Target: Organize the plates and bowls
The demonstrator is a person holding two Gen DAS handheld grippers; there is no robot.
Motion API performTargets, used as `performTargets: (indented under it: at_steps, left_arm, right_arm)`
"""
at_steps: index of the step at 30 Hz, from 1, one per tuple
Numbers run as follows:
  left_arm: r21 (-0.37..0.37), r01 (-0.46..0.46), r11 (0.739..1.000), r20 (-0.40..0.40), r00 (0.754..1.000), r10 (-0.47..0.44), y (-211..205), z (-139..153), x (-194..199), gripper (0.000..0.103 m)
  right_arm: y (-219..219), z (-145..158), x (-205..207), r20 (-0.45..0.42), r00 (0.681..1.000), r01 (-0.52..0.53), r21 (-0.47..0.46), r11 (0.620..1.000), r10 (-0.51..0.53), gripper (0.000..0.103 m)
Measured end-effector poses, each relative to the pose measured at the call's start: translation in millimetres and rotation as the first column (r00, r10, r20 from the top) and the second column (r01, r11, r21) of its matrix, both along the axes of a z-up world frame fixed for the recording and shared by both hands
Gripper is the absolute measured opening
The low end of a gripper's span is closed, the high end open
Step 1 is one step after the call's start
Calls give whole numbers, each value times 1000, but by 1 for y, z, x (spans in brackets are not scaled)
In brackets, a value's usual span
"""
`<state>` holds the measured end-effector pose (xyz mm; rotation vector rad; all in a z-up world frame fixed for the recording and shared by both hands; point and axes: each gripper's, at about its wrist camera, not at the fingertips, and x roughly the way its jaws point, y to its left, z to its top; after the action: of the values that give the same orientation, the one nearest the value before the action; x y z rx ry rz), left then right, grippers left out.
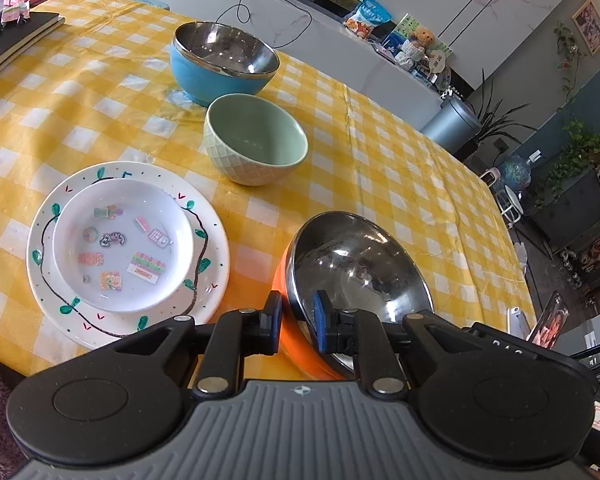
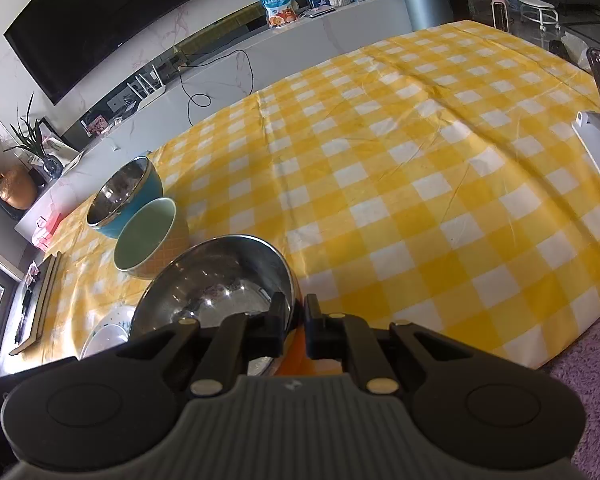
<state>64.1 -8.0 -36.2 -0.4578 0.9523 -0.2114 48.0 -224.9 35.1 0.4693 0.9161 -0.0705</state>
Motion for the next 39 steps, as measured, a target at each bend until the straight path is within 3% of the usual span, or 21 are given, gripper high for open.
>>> performTargets:
  at_steps: [6, 9, 10, 14, 19, 24, 27, 30, 35, 39]
  left_arm:
    - [29, 16, 999, -5, 1000, -16, -1, 0, 1, 20]
    - [46, 19, 999, 10, 1000, -20, -2, 4, 0, 27]
    - [52, 20, 998, 14, 1000, -21, -2, 6, 0, 30]
    - [80, 42, 996, 49, 998, -46, -4, 15, 1, 50]
    - [165, 42, 985, 110, 992, -61, -5, 31, -1, 57]
    - [231, 21, 973, 173, 983, -63, 0, 47, -1, 58]
    - [248, -6, 969, 220, 974, -51, 8, 56, 1, 58]
    - [254, -35, 967, 257, 966, -32, 16, 64, 4, 58]
    - [308, -82, 948, 285, 958, -10, 25, 72, 16, 58]
    - [310, -97, 946, 284, 959, 5, 35, 77, 28, 59]
  right_arm:
    - [-2, -2, 0, 2, 1000, -2, 32, 999, 2, 12]
    - [0, 0, -1, 13, 1000, -8, 18, 1000, 8, 18]
    - [0, 2, -1, 21, 1000, -13, 13, 1000, 13, 26]
    - [4, 11, -2, 68, 997, -41, -34, 999, 43, 36]
    - [10, 20, -2, 106, 992, -53, -97, 994, 63, 43]
    - [13, 26, 1, 124, 990, -58, -120, 991, 73, 48]
    - [18, 32, 1, 147, 987, -36, -168, 985, 61, 66]
    - [22, 40, 3, 192, 980, -23, -190, 981, 60, 67]
    - [27, 48, 22, 201, 976, -53, -168, 984, 87, 67]
    - [39, 54, 38, 207, 970, -93, -161, 983, 126, 70]
